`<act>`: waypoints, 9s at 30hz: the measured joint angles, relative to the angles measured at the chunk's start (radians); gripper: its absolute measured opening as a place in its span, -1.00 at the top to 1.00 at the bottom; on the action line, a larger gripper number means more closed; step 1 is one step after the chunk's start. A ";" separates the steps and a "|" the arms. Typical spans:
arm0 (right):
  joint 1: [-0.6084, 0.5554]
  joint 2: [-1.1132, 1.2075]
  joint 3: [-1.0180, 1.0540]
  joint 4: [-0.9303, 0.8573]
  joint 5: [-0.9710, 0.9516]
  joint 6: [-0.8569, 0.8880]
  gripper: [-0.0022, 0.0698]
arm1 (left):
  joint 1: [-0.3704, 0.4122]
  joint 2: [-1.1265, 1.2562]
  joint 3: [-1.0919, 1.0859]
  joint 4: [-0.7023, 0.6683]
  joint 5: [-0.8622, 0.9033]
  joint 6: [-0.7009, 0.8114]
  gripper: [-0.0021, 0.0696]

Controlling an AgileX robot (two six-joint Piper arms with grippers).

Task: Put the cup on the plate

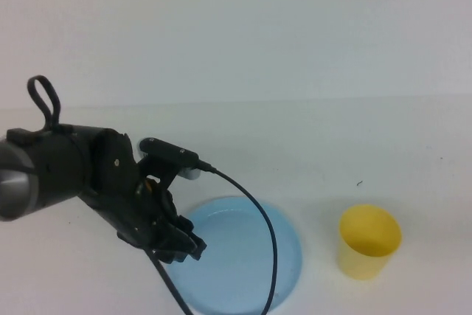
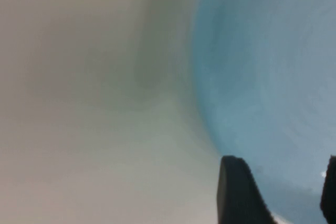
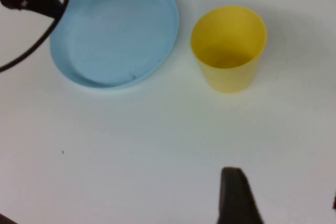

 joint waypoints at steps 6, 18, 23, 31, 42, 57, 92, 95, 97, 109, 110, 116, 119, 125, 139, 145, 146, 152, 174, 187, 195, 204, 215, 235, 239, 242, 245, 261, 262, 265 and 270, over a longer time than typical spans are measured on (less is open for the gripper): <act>0.000 0.000 0.000 0.002 0.003 0.000 -0.14 | 0.000 0.073 0.000 0.025 -0.004 -0.061 0.03; 0.000 0.000 0.000 0.008 0.011 0.000 -0.11 | 0.000 0.130 0.000 0.025 0.000 -0.095 0.09; 0.000 0.000 0.000 0.008 0.011 0.000 -0.11 | 0.000 0.134 -0.001 0.027 -0.027 -0.095 0.42; 0.000 0.000 0.000 0.008 0.011 0.000 -0.11 | 0.000 0.154 -0.008 0.017 -0.035 -0.041 0.84; 0.000 0.000 0.000 0.071 -0.003 0.000 -0.07 | -0.002 0.165 -0.206 0.097 0.109 -0.008 0.90; 0.000 0.000 0.000 0.130 -0.009 0.000 -0.07 | -0.002 0.204 -0.372 0.016 0.126 0.001 0.92; 0.235 0.546 -0.229 -0.139 -0.143 0.056 -0.07 | 0.213 -0.316 -0.380 -0.163 0.227 0.244 0.38; 0.304 0.650 -0.302 -0.223 -0.143 0.128 -0.07 | 0.209 -0.477 -0.380 -0.197 0.293 0.284 0.49; 0.354 0.718 -0.347 -0.267 -0.143 0.158 -0.07 | 0.209 -0.575 -0.380 -0.229 0.306 0.303 0.61; 0.457 1.073 -0.515 -0.419 -0.167 0.280 -0.07 | 0.209 -1.113 -0.257 -0.043 0.251 0.251 0.93; 0.457 1.089 -0.520 -0.423 -0.170 0.282 -0.07 | 0.209 -1.149 -0.220 -0.012 0.231 0.229 0.93; 0.457 1.166 -0.526 -0.448 -0.193 0.284 -0.07 | 0.209 -1.261 -0.039 0.055 0.225 0.171 0.94; 0.457 1.193 -0.526 -0.476 -0.207 0.295 -0.07 | 0.209 -1.264 0.021 0.055 0.226 0.162 0.94; 0.457 1.236 -0.526 -0.506 -0.223 0.308 0.09 | 0.209 -1.264 0.142 0.059 0.168 0.201 0.94; 0.472 1.157 -0.735 -0.508 -0.027 0.297 0.85 | 0.209 -1.305 0.447 0.121 -0.097 0.307 0.94; 0.577 1.132 -0.898 -0.387 -0.010 0.274 0.86 | 0.209 -1.353 0.597 0.301 -0.299 0.047 0.94; 0.605 1.145 -0.916 -0.378 -0.008 0.274 0.86 | 0.209 -1.359 0.605 0.328 -0.311 0.009 0.94; 0.723 1.292 -0.981 -0.366 -0.032 0.284 0.86 | 0.209 -1.387 0.623 0.405 -0.342 -0.059 0.94; 0.755 1.574 -1.105 -0.407 0.018 0.336 0.86 | 0.209 -1.404 0.662 0.423 -0.412 -0.069 0.94; 0.755 1.585 -1.141 -0.409 0.062 0.371 0.04 | 0.209 -1.404 0.662 0.423 -0.416 -0.069 0.94; 0.755 1.445 -1.270 -0.409 0.116 0.383 -0.03 | 0.209 -1.404 0.662 0.423 -0.417 -0.069 0.94; 0.755 1.049 -1.281 -0.409 0.134 0.314 0.73 | 0.209 -1.438 0.662 0.423 -0.422 -0.128 0.94; 0.755 0.492 -0.775 -0.409 0.088 0.219 0.94 | 0.209 -1.454 0.668 0.420 -0.413 -0.130 0.94; 0.755 -0.203 0.296 -0.375 -0.509 0.183 0.94 | 0.209 -1.454 0.722 0.379 -0.480 -0.132 0.94; 0.755 -0.203 0.309 -0.384 -0.412 0.183 0.94 | 0.209 -1.454 0.722 0.377 -0.481 -0.132 0.94; 0.755 -0.203 0.312 -0.386 -0.402 0.183 0.94 | 0.209 -1.454 0.722 0.375 -0.481 -0.132 0.94; 0.755 -0.203 0.313 -0.385 -0.402 0.183 0.94 | 0.209 -1.454 0.722 0.375 -0.481 -0.132 0.94; 0.755 -0.203 0.319 -0.385 -0.396 0.183 0.94 | 0.209 -1.454 0.722 0.375 -0.481 -0.133 0.94; 0.755 -0.203 0.319 -0.385 -0.396 0.183 0.94 | 0.209 -1.454 0.722 0.375 -0.481 -0.133 0.94; 0.755 -0.203 0.319 -0.385 -0.396 0.183 0.94 | 0.209 -1.454 0.722 0.375 -0.481 -0.133 0.94; 0.755 -0.203 0.319 -0.385 -0.396 0.183 0.94 | 0.209 -1.454 0.722 0.375 -0.481 -0.133 0.94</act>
